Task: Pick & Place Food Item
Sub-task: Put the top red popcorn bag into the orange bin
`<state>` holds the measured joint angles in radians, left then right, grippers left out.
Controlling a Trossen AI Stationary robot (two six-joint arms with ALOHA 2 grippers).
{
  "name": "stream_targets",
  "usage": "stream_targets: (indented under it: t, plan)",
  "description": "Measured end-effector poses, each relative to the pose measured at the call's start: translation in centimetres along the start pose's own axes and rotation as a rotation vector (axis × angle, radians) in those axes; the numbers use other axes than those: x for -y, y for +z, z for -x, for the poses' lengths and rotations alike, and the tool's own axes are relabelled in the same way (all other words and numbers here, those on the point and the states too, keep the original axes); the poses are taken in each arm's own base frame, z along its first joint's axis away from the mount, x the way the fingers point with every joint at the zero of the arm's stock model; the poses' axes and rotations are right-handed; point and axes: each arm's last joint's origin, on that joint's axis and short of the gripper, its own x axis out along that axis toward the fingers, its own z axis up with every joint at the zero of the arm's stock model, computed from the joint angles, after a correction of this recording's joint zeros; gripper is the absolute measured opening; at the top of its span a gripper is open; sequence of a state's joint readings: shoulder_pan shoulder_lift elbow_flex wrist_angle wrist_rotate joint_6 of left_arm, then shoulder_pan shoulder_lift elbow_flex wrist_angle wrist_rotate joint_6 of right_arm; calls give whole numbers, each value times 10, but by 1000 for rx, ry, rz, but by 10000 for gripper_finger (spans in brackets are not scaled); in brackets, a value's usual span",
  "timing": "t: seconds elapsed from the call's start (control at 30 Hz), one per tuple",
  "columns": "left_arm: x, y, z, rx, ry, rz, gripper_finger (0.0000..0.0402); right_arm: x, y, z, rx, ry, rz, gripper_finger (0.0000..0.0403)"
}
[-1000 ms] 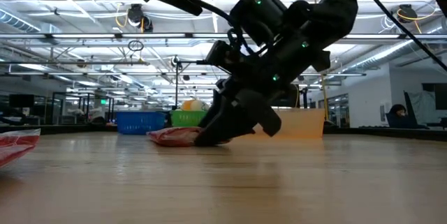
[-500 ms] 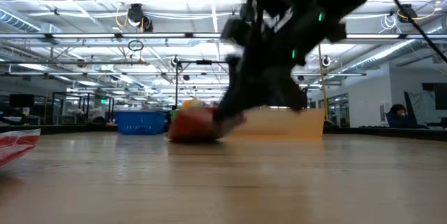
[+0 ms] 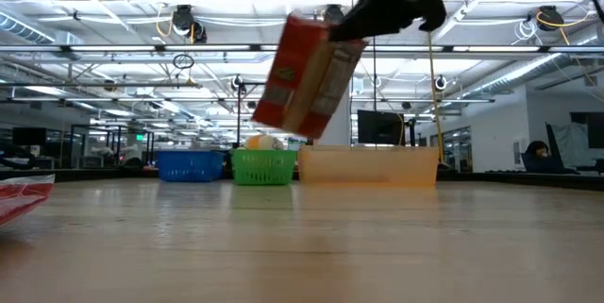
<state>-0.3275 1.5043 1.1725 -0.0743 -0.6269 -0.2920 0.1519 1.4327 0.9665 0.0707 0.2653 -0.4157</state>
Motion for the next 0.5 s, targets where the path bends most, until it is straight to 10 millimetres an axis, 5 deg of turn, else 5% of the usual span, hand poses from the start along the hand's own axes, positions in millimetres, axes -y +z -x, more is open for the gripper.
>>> stream_targets:
  t: [0.2,0.5]
  plan:
    - [2,6,0,52,-34,52,19,31,-13,41,76,-120,-72,0]
    - [-9,14,27,23,-197,-184,19,72,-33,73,126,-311,-190,0]
